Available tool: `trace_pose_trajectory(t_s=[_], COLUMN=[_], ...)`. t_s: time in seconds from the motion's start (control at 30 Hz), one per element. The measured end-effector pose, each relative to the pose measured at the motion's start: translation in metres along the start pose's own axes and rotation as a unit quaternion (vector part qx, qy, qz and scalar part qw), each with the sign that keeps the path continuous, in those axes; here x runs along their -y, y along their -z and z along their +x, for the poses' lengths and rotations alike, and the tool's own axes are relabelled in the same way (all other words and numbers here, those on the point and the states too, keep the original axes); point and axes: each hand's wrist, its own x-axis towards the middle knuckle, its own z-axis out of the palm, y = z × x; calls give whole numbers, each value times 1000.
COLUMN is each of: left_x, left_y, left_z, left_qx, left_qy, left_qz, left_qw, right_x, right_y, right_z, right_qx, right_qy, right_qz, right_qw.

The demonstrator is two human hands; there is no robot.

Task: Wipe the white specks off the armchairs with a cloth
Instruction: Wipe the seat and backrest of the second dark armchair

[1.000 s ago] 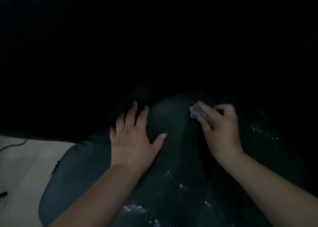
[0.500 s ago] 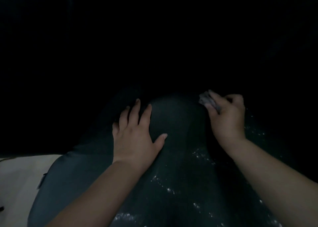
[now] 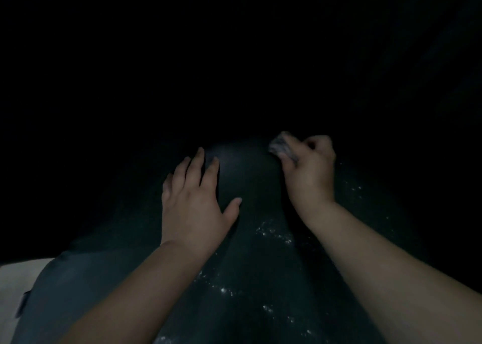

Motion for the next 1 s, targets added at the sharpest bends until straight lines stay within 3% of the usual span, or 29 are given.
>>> trace_pose_trajectory(t_s=[0.07,0.17,0.3,0.37,0.47,0.57,0.63,0.73,0.8,1.0], left_x=[-3,-5,-5,-7,-11,-13,-14,-14,-15,-20], left_y=[-1,0,1,0,-2,-2,-2,-2,-4,-6], left_z=[4,8,8,8,8,9,9,9,9,9], left_qx=[-3,-2,-4,-6,-6,-9,-12,-15,-15,-22], left_qy=[-1,-3,-5,-5,3,9,10,12,9,19], left_qz=[-3,7,13,17,18,23,26,30,38,26], left_qw=[1000,1000,1000,1000,1000,1000,1000,999,999,999], right_x=[10,-16,-48,-36,-14,-33,-56,-62,-41,-45], right_y=[-4,16,35,27,16,34,52,51,37,47], right_z=[-23,-57,-17,-1,-27,-64,-56,-11,5,-55], right_qx=[7,59,-9,-5,3,56,31,-50,-54,20], right_qy=[25,83,-28,-70,-32,32,-3,-117,-151,-46], right_qz=[27,-26,9,21,69,-3,-24,58,108,25], right_qw=[999,994,1000,997,997,998,999,990,981,998])
